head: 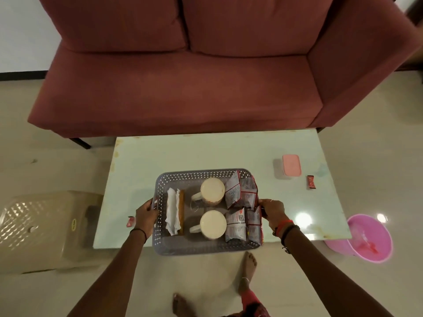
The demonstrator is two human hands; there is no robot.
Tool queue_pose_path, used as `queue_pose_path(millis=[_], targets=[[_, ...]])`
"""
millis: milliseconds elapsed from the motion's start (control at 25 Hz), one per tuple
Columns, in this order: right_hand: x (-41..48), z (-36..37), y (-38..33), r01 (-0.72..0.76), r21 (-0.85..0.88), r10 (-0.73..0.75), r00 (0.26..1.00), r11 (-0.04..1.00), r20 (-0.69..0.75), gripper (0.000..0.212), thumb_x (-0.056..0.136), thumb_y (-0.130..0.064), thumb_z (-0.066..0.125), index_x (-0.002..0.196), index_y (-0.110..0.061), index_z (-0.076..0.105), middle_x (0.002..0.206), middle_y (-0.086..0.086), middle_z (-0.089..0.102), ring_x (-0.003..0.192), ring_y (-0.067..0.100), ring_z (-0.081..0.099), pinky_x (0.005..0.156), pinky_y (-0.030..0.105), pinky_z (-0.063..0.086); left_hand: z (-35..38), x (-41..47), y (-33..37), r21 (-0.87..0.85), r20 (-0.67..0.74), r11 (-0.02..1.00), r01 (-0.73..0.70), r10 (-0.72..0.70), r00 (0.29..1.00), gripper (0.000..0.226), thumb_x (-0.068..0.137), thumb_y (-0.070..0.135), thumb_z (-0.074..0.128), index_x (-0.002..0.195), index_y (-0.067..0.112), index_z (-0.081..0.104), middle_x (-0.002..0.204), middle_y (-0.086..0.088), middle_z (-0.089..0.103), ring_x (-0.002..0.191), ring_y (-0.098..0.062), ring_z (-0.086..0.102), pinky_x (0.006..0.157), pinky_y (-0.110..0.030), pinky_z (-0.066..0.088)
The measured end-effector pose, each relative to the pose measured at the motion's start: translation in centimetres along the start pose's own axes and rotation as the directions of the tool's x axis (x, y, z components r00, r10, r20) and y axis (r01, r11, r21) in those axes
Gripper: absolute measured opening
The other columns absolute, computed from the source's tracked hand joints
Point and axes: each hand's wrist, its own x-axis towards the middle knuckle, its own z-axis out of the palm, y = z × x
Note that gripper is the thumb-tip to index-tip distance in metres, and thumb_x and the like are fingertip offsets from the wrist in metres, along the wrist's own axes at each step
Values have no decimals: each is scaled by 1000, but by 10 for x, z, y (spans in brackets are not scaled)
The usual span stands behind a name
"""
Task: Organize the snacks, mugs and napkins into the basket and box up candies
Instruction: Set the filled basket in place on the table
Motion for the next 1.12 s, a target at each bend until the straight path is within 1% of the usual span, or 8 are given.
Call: queue_pose_path(millis=[120, 240, 400, 680, 840, 960, 1040, 1120], targets=[[28, -30, -8, -23, -19, 23, 1000, 1000, -3, 23, 89, -8, 54, 104, 5, 66, 74, 9, 62, 69, 22, 56, 71, 35, 50, 43, 2, 1, 20, -19, 1000, 11, -11, 1000, 36, 85, -2, 56, 120, 8, 61, 99, -15, 65, 86, -26, 56, 82, -45, 50], [58, -49, -19, -27, 10, 27, 998, 1000, -54, 22, 90, -5, 54, 103, 7, 67, 89, 19, 69, 78, 26, 58, 84, 44, 53, 79, 14, 6, 4, -18, 1000, 15, -15, 1000, 36, 85, 1, 59, 119, 10, 60, 98, -11, 65, 86, -27, 59, 76, -37, 51], [94, -63, -33, -48, -53, 49, 999, 997, 8, 26, 90, -12, 53, 108, 4, 64, 67, 0, 58, 58, 14, 53, 54, 26, 46, 112, 42, 17, 3, -1, 1000, 0, 0, 1000, 35, 83, 3, 63, 116, 14, 62, 93, -6, 67, 80, -21, 63, 65, -29, 52], [164, -53, -47, -46, -45, 48, 998, 998, 40, 29, 88, -12, 53, 111, 5, 63, 67, 0, 57, 59, 13, 54, 55, 25, 46, 145, 117, 30, 56, 28, 997, -59, 57, 998, 40, 84, 2, 61, 123, 8, 57, 104, -13, 64, 93, -28, 59, 79, -38, 51], [193, -40, -55, -36, -59, 40, 997, 998, 72, 30, 90, -13, 52, 113, 3, 62, 70, -2, 56, 61, 12, 54, 56, 24, 46, 155, 152, 35, 43, 38, 997, -62, 61, 997, 43, 85, -4, 57, 127, 6, 54, 109, -12, 62, 95, -27, 59, 75, -32, 51], [211, -31, -61, -19, -54, 24, 995, 998, 98, 31, 90, -11, 52, 115, 4, 61, 71, -1, 56, 65, 15, 55, 64, 29, 50, 158, 174, 37, 36, 40, 998, -52, 50, 998, 45, 86, -6, 55, 129, 5, 52, 111, -12, 60, 85, -21, 60, 72, -31, 50], [221, -24, -66, 3, -45, 2, 995, 999, 100, 31, 91, -10, 51, 117, 4, 60, 72, -1, 55, 77, 21, 56, 79, 37, 52, 159, 187, 37, 31, 41, 998, -56, 54, 998, 44, 86, -5, 55, 129, 5, 52, 112, -13, 59, 82, -15, 59, 72, -30, 50], [229, -18, -69, 24, -44, -20, 996, 999, 85, 31, 92, -9, 50, 117, 6, 60, 72, -1, 54, 85, 23, 54, 90, 40, 50, 160, 198, 36, 15, 35, 998, -57, 56, 998, 43, 86, -4, 56, 128, 6, 53, 116, -14, 59, 87, -19, 60, 71, -29, 50]])
